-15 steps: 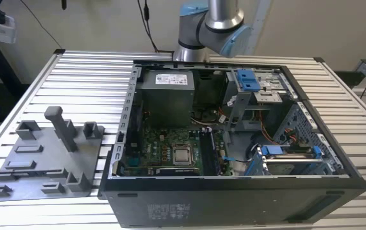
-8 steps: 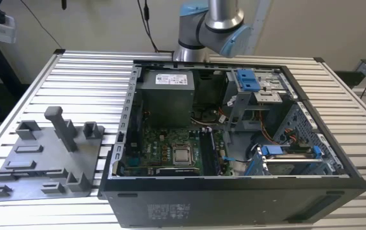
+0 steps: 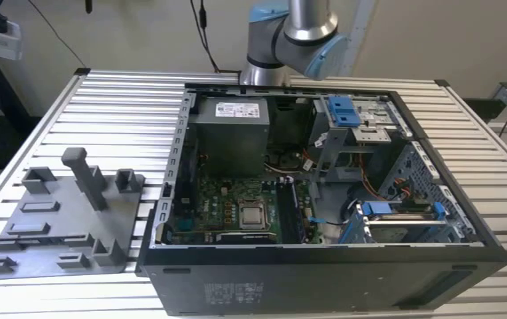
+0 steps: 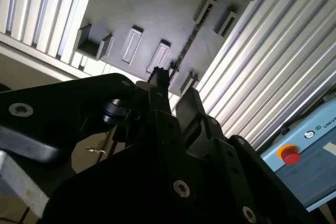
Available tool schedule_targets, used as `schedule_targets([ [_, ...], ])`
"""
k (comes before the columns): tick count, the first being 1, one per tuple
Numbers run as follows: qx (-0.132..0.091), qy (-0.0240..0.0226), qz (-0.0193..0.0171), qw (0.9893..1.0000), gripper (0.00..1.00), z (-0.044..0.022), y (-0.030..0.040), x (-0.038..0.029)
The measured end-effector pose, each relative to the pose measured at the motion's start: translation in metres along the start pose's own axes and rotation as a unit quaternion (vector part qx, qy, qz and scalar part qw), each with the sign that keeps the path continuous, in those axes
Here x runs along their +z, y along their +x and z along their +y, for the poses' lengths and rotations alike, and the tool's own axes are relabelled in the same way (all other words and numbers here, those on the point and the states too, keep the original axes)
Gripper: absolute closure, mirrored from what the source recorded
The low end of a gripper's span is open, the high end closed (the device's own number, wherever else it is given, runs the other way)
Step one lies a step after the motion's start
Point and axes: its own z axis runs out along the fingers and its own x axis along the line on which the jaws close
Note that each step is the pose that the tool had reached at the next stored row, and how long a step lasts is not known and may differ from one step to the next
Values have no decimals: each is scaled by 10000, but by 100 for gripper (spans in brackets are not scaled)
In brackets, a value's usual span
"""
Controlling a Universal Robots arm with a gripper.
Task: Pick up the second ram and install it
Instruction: 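Pick up the second ram and move it above second insertion slot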
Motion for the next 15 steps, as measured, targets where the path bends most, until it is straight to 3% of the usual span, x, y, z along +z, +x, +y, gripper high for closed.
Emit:
schedule_targets([
  [1, 0, 0, 0, 10000, 70, 0, 0, 0],
  [2, 0, 0, 0, 10000, 64, 0, 0, 0],
  [6, -1, 0, -2, 10000, 64, 0, 1, 8],
  [15, -1, -2, -54, 10000, 64, -1, 7, 156],
])
